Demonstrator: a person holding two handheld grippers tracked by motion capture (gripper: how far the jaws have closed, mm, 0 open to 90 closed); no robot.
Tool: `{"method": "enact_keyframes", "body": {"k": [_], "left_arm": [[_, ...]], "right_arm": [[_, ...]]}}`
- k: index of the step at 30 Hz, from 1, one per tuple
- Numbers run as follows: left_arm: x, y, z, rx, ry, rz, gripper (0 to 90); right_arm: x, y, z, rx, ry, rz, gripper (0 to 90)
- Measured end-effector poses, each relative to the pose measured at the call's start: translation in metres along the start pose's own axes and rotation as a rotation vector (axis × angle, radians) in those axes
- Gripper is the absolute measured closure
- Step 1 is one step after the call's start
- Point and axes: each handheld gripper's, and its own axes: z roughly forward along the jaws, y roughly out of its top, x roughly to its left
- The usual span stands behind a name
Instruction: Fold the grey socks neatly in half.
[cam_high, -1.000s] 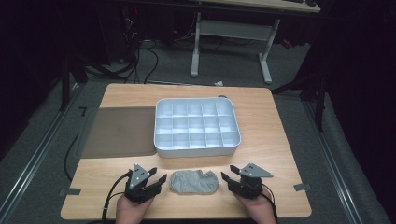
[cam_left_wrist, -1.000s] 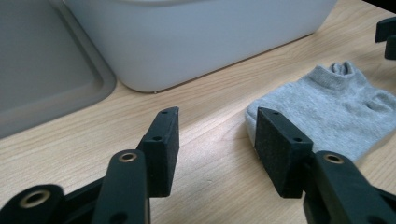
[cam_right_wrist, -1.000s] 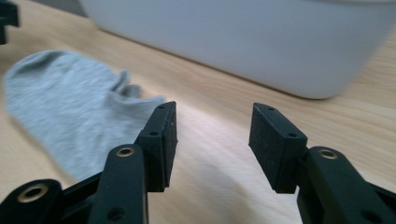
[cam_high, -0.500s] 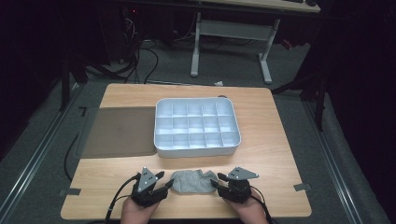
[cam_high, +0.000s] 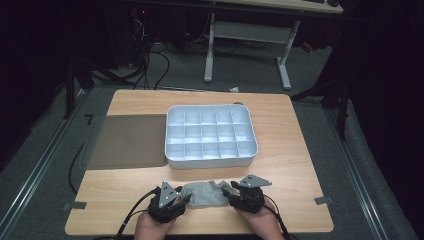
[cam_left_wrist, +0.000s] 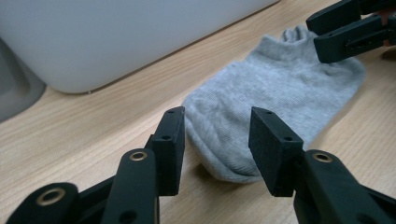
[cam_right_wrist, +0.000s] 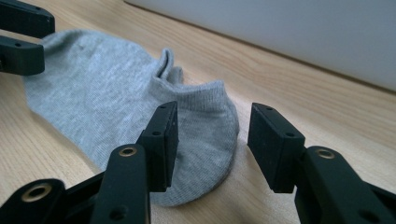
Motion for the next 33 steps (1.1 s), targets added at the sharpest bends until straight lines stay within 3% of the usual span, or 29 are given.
{"method": "enact_keyframes", "body": {"k": [4, 9, 16, 24, 27, 30, 31, 33], "left_arm": [[0.002, -0.001, 0.001, 0.027, 0.013, -0.008, 57.2], [0.002, -0.002, 0.002, 0.046, 0.024, -0.012, 60.1], [0.002, -0.003, 0.002, 0.063, 0.046, -0.008, 63.3], [0.005, -0.001, 0.000, 0.058, 0.019, -0.032, 61.3], [-0.004, 0.012, -0.013, -0.035, 0.018, -0.024, 60.1], [-0.014, 0.021, -0.012, -0.050, -0.010, -0.011, 61.1], [-0.027, 0.028, -0.005, -0.038, -0.040, 0.001, 62.0], [-0.034, 0.031, 0.002, -0.022, -0.039, 0.014, 63.5]], "right_arm": [[0.001, 0.000, 0.002, 0.028, 0.002, -0.008, 53.4], [0.004, -0.001, 0.002, 0.029, 0.001, -0.021, 65.9], [0.004, -0.003, 0.000, 0.031, 0.028, 0.006, 76.7], [0.007, -0.004, -0.002, 0.023, 0.035, -0.011, 82.5], [0.009, -0.004, -0.003, 0.022, 0.036, -0.013, 82.7], [0.008, -0.005, -0.003, 0.020, 0.036, -0.016, 82.7], [0.008, -0.005, -0.003, 0.021, 0.037, -0.018, 82.7], [0.008, -0.005, -0.003, 0.020, 0.038, -0.017, 82.7]]}}
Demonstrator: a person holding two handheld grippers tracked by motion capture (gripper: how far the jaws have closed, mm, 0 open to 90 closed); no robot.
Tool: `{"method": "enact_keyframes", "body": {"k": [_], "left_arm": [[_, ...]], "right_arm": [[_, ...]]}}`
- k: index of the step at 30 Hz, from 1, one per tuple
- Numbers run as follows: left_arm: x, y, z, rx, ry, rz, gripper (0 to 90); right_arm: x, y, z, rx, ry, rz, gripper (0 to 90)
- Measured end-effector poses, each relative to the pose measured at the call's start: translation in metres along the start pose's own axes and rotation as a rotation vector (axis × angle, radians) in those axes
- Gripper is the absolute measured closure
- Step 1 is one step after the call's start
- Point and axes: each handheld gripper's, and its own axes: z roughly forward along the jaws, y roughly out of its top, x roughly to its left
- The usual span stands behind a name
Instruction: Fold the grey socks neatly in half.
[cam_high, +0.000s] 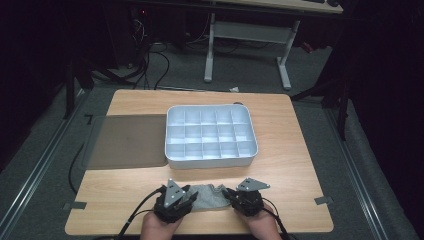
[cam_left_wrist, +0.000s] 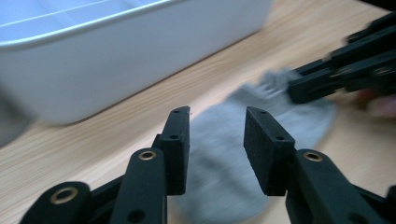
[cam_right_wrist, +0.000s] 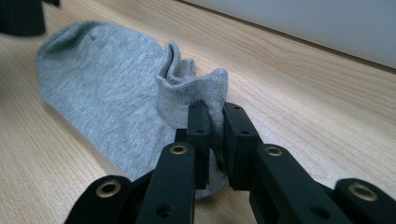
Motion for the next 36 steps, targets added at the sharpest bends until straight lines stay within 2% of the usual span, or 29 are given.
{"method": "enact_keyframes", "body": {"k": [2, 3, 6, 11, 14, 15, 18, 29, 36], "left_arm": [[-0.010, 0.001, 0.016, 0.037, 0.021, 0.028, 71.4], [-0.012, 0.000, 0.024, 0.062, 0.031, 0.037, 71.4], [-0.013, -0.004, 0.040, 0.128, 0.060, 0.041, 81.8], [-0.016, -0.004, 0.041, 0.132, 0.078, 0.066, 83.4], [-0.022, -0.003, 0.043, 0.129, 0.086, 0.082, 84.5], [-0.022, -0.003, 0.043, 0.129, 0.086, 0.082, 84.7], [-0.029, -0.002, 0.045, 0.134, 0.092, 0.118, 85.0], [-0.030, -0.002, 0.046, 0.130, 0.089, 0.121, 84.6], [-0.033, 0.000, 0.048, 0.134, 0.099, 0.134, 84.5]], "right_arm": [[-0.001, 0.000, 0.000, -0.002, 0.004, 0.005, 82.8], [-0.001, 0.000, 0.000, -0.002, 0.004, 0.005, 82.8], [-0.001, -0.001, -0.001, -0.006, 0.000, 0.004, 83.6], [-0.004, 0.000, -0.007, -0.028, 0.015, 0.029, 84.3], [-0.005, 0.002, -0.016, -0.072, 0.032, 0.040, 84.6], [-0.005, 0.002, -0.016, -0.072, 0.032, 0.040, 84.6], [-0.004, 0.005, -0.027, -0.114, 0.050, 0.052, 84.8], [-0.004, 0.002, -0.026, -0.102, 0.036, 0.042, 84.7], [-0.003, 0.003, -0.029, -0.124, 0.059, 0.056, 84.7]]}}
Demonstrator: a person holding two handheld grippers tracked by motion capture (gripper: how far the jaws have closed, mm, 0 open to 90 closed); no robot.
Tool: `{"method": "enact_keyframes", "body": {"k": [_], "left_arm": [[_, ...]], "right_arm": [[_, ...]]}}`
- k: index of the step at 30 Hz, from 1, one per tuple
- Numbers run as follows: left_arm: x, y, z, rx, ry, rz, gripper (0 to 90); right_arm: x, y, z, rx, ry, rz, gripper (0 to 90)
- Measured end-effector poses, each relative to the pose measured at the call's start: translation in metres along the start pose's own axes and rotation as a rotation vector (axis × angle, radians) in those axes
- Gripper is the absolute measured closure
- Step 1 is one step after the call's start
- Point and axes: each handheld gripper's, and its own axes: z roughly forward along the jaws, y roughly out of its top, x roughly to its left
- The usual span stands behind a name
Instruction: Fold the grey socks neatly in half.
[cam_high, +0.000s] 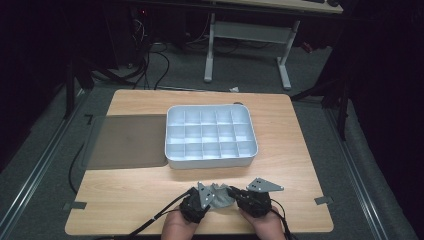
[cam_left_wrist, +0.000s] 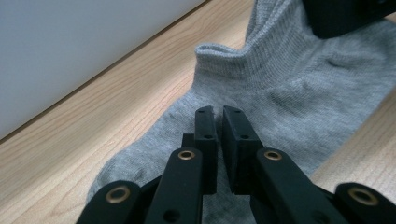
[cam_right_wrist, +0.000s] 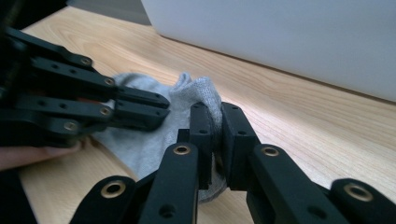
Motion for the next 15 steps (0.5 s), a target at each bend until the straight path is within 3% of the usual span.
{"method": "enact_keyframes", "body": {"k": [5, 8, 11, 13, 15], "left_arm": [[-0.004, 0.003, 0.003, 0.005, 0.007, 0.019, 84.6], [-0.008, 0.006, 0.005, 0.002, 0.005, 0.033, 84.5], [-0.009, 0.006, 0.006, -0.002, 0.008, 0.032, 84.4], [-0.008, 0.006, 0.005, -0.009, 0.000, 0.018, 78.6], [-0.001, 0.006, 0.001, -0.030, -0.044, -0.043, 74.5]], "right_arm": [[0.004, 0.004, -0.006, -0.034, 0.045, 0.019, 84.8], [0.008, 0.009, -0.009, -0.072, 0.095, 0.042, 85.0], [0.010, 0.010, -0.009, -0.073, 0.092, 0.040, 85.0], [0.010, 0.009, -0.009, -0.070, 0.076, 0.032, 85.1], [0.008, 0.008, -0.009, -0.069, 0.067, 0.035, 85.0]]}}
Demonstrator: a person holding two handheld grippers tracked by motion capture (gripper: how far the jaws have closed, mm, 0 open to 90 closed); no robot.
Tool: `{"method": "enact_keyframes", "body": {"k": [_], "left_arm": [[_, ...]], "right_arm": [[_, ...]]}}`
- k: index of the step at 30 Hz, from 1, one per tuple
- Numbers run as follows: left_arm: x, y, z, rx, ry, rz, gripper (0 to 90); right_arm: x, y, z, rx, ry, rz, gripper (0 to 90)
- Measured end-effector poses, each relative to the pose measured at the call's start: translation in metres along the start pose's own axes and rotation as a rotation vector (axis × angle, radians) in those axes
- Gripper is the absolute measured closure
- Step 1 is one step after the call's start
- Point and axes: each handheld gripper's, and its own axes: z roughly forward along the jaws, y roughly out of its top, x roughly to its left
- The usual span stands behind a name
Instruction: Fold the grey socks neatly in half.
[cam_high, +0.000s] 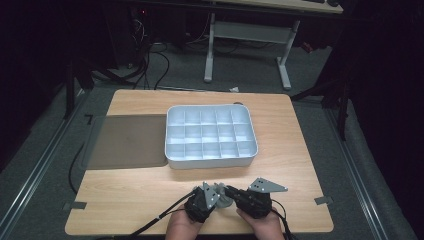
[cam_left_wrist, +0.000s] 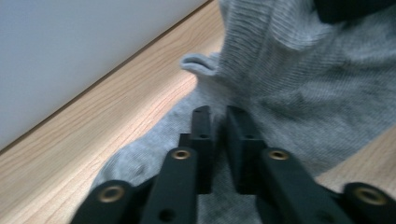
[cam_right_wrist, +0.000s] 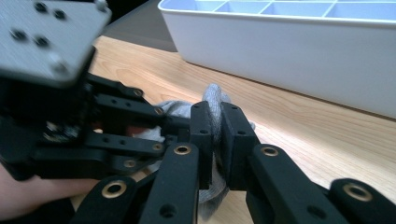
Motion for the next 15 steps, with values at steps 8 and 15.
{"method": "enact_keyframes", "body": {"k": [8, 15], "left_arm": [[0.053, -0.022, -0.040, -0.133, -0.097, -0.197, 50.0], [0.079, -0.044, -0.029, -0.036, -0.258, -0.434, 55.1]], "right_arm": [[-0.007, -0.001, 0.000, 0.015, -0.032, 0.000, 84.9], [-0.002, 0.004, 0.006, 0.035, -0.066, -0.025, 84.8]]}}
